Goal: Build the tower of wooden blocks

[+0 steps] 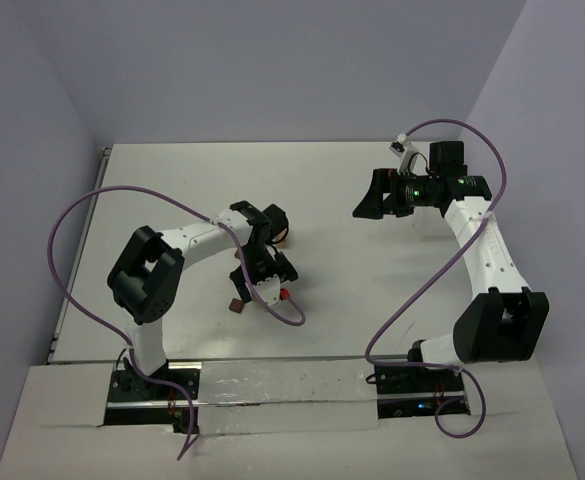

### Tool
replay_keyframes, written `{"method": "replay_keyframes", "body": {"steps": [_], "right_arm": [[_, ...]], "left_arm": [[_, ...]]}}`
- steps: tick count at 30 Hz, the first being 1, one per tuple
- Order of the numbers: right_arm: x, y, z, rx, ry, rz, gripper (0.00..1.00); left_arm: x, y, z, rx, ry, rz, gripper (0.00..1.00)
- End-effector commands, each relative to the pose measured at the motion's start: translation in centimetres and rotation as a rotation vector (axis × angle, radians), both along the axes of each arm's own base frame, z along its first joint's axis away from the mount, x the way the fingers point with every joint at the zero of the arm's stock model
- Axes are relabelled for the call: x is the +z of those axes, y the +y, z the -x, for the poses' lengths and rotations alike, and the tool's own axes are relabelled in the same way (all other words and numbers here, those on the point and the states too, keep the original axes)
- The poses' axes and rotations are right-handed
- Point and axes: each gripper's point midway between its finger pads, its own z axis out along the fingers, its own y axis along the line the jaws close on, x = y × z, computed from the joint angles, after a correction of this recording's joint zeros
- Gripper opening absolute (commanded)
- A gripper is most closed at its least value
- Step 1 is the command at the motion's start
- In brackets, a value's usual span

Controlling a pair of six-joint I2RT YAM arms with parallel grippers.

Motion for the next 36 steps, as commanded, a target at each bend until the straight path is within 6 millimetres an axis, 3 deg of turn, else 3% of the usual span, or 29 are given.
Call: {"method": "replay_keyframes", "body": {"steps": [1, 29, 36], "right_arm": [[0.4, 0.1, 0.4, 0.012, -0.003, -0.021, 1.0], [0.1, 0.2, 0.3, 0.018, 0.013, -0.032, 1.0], [0.1, 0.2, 0.3, 0.018, 0.016, -0.034, 1.0]], "left_arm": [[-0.1, -1.4, 0.0, -0.245, -0.044, 0.088, 0.99], [-2.0, -1.2, 0.4, -0.249, -0.039, 0.071, 0.96], [-2.5, -1.0, 0.1, -0.252, -0.055, 0.057, 0.8]]}}
